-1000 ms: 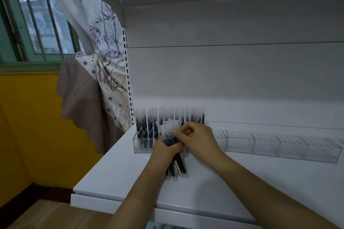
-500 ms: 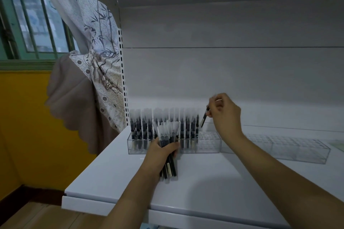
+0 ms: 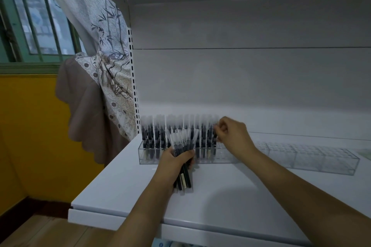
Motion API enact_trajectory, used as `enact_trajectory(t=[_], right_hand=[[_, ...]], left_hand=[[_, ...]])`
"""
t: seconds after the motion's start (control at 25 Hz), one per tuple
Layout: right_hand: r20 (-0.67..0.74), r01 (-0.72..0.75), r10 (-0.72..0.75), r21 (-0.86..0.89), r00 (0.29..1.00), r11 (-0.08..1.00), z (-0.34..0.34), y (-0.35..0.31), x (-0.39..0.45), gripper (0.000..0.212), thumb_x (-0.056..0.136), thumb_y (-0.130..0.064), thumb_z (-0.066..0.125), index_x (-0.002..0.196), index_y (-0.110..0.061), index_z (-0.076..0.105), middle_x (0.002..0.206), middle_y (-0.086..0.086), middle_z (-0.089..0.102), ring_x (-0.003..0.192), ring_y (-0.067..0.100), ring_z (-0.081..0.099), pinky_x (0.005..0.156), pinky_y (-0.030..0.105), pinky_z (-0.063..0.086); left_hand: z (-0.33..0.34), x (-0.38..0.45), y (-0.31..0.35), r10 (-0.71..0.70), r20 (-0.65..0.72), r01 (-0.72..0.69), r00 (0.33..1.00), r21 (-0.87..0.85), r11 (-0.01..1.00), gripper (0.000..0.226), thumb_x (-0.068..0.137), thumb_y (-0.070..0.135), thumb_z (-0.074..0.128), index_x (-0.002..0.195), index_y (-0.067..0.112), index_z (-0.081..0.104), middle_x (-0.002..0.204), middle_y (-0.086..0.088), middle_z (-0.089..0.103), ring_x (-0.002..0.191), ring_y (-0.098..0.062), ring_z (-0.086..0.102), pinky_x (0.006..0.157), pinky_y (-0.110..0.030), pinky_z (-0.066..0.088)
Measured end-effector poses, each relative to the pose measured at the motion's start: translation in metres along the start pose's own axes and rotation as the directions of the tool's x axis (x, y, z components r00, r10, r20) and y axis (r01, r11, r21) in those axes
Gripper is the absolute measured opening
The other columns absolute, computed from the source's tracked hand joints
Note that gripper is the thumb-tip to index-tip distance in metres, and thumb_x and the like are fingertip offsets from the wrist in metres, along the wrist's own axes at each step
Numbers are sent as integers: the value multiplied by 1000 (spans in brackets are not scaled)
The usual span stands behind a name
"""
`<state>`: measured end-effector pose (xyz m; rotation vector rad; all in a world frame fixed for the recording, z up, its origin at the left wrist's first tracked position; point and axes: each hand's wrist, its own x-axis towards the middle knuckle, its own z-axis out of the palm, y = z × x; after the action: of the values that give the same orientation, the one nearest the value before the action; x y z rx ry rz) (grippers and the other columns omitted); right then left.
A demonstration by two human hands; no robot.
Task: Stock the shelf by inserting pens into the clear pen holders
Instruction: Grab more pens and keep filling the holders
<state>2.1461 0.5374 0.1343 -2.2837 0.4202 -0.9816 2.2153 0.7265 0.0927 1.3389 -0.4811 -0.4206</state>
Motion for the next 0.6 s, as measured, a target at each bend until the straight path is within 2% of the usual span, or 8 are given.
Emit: enact_trajectory(t=[0.08, 0.2, 0.24, 0.36, 0.4, 0.48, 0.52, 0.6], right_hand=[[-3, -38, 38, -112, 999, 993, 7, 9, -9, 18, 97, -27, 60, 85, -13, 60, 78, 2, 65, 69, 12, 63, 68, 27, 51], [-220, -31, 15, -69, 975, 997, 6, -1, -31, 24, 97, -38, 57, 88, -16, 60, 84, -4, 60, 74, 6, 54, 63, 18, 40], [-197, -10, 7, -14, 980, 1000, 6, -11, -38, 26, 96, -41, 57, 88, -17, 61, 83, -6, 61, 74, 4, 55, 63, 16, 39], [58, -10, 1, 154, 998, 988, 23, -42, -56, 25, 91, -42, 65, 82, -18, 66, 74, -8, 64, 64, 0, 57, 62, 19, 48], [69, -32, 18, 207, 997, 978, 28, -48, -57, 25, 91, -38, 67, 78, -16, 66, 69, -7, 63, 58, -1, 55, 58, 19, 48], [-13, -77, 84, 266, 996, 961, 28, -51, -48, 26, 92, -36, 67, 76, -14, 64, 68, -7, 62, 55, -2, 54, 55, 14, 42], [-69, -100, 126, 297, 990, 950, 24, -50, -41, 28, 93, -37, 64, 78, -13, 65, 72, -6, 65, 58, 0, 56, 58, 15, 42], [-114, -133, 195, 411, 974, 902, 11, -45, -26, 29, 95, -35, 62, 81, -10, 67, 75, -2, 70, 59, 9, 60, 63, 24, 46]], left_hand=[[0, 0, 0, 10, 20, -9, 1000, -41, 999, 17, 86, 5, 70, 99, -5, 68, 79, -14, 73, 64, -18, 69, 61, -26, 55], [0, 0, -1, 19, 53, -15, 998, -85, 996, 17, 87, 4, 69, 100, -6, 68, 85, -16, 74, 70, -20, 70, 64, -27, 56], [1, 0, -1, 26, 61, -21, 998, -90, 996, 16, 87, 5, 69, 100, -5, 69, 85, -17, 74, 71, -20, 70, 65, -28, 56], [3, -1, 0, 34, 94, -24, 995, -97, 995, 15, 88, 4, 68, 100, -4, 69, 86, -20, 73, 73, -26, 71, 68, -34, 59], [3, -2, 0, 29, 103, -18, 994, -105, 994, 14, 88, 3, 67, 101, -3, 69, 87, -21, 74, 74, -28, 72, 69, -36, 59], [3, -3, 1, 14, 113, 0, 994, -125, 992, 17, 87, 3, 68, 103, -3, 68, 91, -24, 74, 79, -31, 72, 74, -41, 60], [2, -3, 0, 6, 107, 7, 994, -127, 992, 18, 87, 3, 68, 104, -4, 68, 92, -25, 74, 79, -31, 72, 74, -41, 60], [1, -2, 0, -1, 80, 9, 997, -98, 995, 19, 86, 6, 70, 102, -5, 68, 84, -21, 74, 68, -24, 70, 61, -33, 58]])
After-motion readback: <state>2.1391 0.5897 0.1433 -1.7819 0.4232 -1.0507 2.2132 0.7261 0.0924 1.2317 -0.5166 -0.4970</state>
